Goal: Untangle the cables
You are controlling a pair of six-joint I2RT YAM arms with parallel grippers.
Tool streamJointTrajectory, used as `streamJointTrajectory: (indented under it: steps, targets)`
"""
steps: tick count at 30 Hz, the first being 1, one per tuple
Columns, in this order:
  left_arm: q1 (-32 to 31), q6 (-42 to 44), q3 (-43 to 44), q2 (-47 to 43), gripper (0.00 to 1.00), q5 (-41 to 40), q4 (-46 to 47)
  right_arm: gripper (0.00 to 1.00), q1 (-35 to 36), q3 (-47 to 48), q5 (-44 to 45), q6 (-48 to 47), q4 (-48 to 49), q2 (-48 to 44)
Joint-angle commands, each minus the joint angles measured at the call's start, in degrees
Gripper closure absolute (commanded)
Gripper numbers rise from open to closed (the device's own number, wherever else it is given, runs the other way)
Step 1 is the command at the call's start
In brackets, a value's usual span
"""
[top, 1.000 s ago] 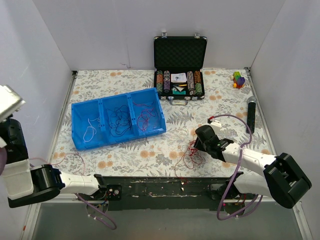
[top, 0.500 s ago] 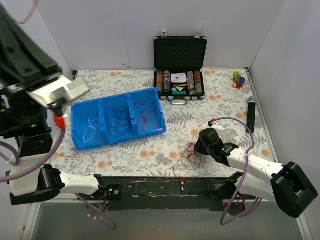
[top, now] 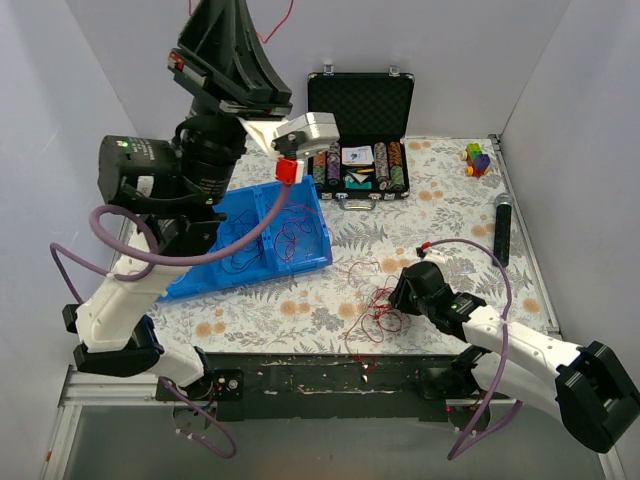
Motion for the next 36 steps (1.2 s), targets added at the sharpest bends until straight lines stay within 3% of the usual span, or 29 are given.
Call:
streamJointTrajectory:
  steps: [1,5,8,13,21,29,36]
  targets:
    - [3.73,-6.31,-1.22,-0.11,1.0,-2.55,7.15,0.61,-0.07,-1.03,-0.61,-1.0,0.82,-2.13]
    - [15.33,-19.04,6.57,6.47,1.0,-4.56,4.98,0.61,-0.06,-1.03,-0.69,-1.27,0.73,-2.57]
    - [18.34,-24.68,14.33,10.97,1.0,-6.16,1.45,0.61,-0.07,-1.03,-0.52,-1.36,0.65,-2.75]
    - [19.05,-26.01,6.88,8.08,1.0,-4.23,4.34,0.61,-0.06,-1.38,-0.69,-1.27,0.73,-2.66]
    - [21.42,-28.65,2.48,7.29,1.0,-3.88,5.75,0.62,-0.07,-2.34,-1.13,-1.0,1.61,-2.93]
    - [21.86,-28.82,4.23,9.13,1.0,-2.73,5.49,0.62,-0.15,-3.22,-1.75,-0.65,2.75,-2.75]
    - [22.04,-39.44,-5.59,4.75,1.0,-2.73,0.92,0.62,-0.06,-3.4,-1.57,-0.48,2.49,-3.63]
